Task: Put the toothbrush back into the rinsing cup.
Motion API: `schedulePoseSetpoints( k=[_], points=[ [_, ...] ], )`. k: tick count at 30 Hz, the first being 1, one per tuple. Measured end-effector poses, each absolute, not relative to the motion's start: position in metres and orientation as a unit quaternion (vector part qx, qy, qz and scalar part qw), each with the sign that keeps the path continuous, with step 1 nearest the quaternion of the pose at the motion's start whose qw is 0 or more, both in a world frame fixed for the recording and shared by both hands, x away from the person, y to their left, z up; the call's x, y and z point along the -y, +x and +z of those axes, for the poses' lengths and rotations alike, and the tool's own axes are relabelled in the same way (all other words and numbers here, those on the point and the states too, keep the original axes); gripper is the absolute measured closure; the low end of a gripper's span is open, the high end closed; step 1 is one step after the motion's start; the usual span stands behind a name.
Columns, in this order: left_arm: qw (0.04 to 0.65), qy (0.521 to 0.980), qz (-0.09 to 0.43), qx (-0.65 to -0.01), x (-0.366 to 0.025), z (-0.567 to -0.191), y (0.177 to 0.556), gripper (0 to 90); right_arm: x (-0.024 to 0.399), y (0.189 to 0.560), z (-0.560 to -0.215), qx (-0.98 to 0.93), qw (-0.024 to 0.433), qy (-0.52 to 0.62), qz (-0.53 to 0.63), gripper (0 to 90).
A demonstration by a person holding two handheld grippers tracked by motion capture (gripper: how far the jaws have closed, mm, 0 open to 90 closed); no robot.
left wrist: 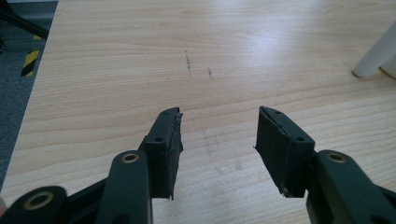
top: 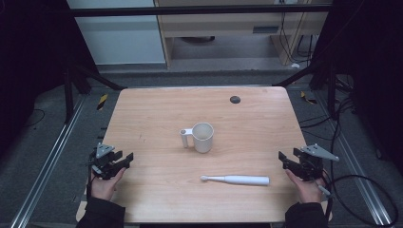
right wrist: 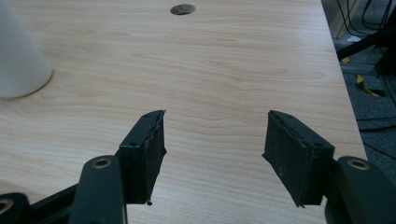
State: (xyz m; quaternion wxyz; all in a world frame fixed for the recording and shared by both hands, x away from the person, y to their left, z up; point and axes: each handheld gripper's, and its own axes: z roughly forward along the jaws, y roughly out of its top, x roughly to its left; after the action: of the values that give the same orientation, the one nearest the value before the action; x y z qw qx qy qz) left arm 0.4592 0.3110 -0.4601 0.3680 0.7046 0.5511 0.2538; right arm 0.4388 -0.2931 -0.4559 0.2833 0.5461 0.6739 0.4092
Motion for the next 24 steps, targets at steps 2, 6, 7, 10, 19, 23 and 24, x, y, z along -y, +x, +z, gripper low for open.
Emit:
schedulePoseSetpoints(
  k=[2, 6, 7, 10, 19, 23, 24],
  points=[
    [0.366, 0.706, 0.256, -0.550, -0.311, -0.460, 0.458, 50.0, 0.288, 0.438, -0.454, -0.687, 0.287, 0.535, 0.400, 37.8],
    [0.357, 0.715, 0.254, -0.544, -0.309, -0.462, 0.458, 50.1, 0.279, 0.438, -0.452, -0.699, 0.273, 0.527, 0.399, 37.4],
    [0.357, 0.717, 0.253, -0.543, -0.309, -0.462, 0.458, 50.1, 0.278, 0.437, -0.451, -0.701, 0.271, 0.525, 0.399, 37.5],
    [0.357, 0.719, 0.250, -0.541, -0.308, -0.462, 0.458, 50.7, 0.272, 0.434, -0.448, -0.710, 0.263, 0.519, 0.397, 41.1],
    [0.352, 0.725, 0.247, -0.537, -0.304, -0.463, 0.457, 51.2, 0.254, 0.432, -0.453, -0.745, 0.227, 0.497, 0.383, 55.8],
    [0.353, 0.725, 0.246, -0.538, -0.303, -0.463, 0.457, 51.1, 0.246, 0.432, -0.456, -0.757, 0.216, 0.489, 0.374, 62.2],
    [0.351, 0.727, 0.245, -0.537, -0.303, -0.463, 0.457, 51.1, 0.245, 0.432, -0.457, -0.758, 0.213, 0.490, 0.374, 63.8]
  ],
)
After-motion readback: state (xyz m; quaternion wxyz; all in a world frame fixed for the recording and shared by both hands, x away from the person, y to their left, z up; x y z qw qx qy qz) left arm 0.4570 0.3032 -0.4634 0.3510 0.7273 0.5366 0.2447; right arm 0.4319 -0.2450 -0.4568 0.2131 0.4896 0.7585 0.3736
